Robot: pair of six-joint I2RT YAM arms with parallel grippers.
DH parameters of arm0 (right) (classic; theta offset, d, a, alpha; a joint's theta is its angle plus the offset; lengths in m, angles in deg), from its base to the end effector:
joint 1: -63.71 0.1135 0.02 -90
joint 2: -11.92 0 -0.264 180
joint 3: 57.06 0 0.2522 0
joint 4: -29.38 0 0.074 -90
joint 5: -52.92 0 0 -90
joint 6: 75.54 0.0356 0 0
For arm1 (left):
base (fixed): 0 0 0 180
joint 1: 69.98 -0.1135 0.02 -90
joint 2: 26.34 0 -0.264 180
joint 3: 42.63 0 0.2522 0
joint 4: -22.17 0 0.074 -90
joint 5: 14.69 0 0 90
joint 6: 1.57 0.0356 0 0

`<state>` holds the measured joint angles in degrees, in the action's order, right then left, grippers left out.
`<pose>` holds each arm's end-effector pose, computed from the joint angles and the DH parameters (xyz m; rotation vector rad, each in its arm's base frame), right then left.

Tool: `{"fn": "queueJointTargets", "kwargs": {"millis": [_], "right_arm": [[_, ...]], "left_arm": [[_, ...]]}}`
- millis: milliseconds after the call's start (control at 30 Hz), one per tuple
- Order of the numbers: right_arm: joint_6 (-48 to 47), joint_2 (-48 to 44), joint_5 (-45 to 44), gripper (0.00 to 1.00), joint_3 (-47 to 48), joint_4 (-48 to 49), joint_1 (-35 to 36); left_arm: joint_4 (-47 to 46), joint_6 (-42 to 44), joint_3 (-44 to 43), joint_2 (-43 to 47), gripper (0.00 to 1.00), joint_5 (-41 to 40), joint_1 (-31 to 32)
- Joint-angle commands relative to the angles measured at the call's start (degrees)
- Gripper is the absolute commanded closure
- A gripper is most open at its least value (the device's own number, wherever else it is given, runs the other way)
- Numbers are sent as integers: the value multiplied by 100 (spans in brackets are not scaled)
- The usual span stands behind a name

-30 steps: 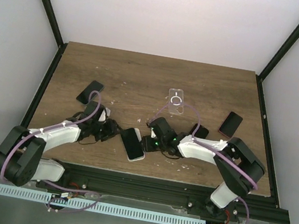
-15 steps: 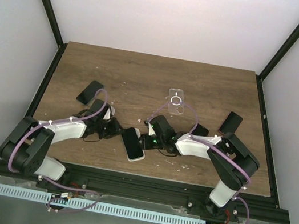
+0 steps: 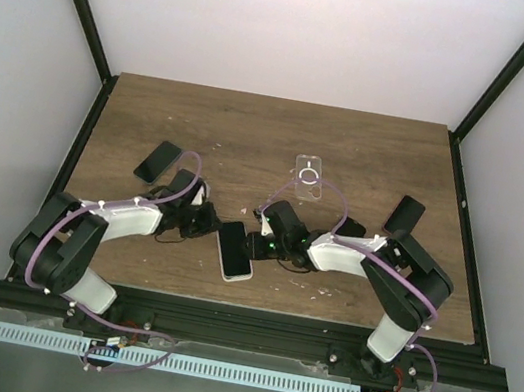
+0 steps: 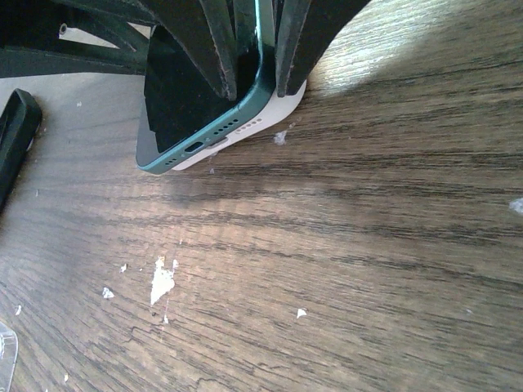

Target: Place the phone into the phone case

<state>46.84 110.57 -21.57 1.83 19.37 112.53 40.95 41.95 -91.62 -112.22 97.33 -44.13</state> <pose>0.2059 0.2498 0.1305 -0.5067 2.5887 0.9003 0.2309 -0.1267 0.1371 -0.3275 2.7162 -0.9267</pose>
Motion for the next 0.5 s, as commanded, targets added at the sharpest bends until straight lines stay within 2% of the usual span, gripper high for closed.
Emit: {"fn": "queueJointTargets", "kwargs": {"millis": [0, 300, 467], "right_arm": [[69, 97, 26, 72, 103, 171, 15], [185, 4, -129, 73, -57, 197, 14], [247, -42, -115, 74, -83, 158, 14]], "left_arm": [[186, -116, -85, -107, 85, 43, 317], [499, -190, 86, 255, 82, -28, 325], [566, -239, 168, 333, 66, 49, 326]]}}
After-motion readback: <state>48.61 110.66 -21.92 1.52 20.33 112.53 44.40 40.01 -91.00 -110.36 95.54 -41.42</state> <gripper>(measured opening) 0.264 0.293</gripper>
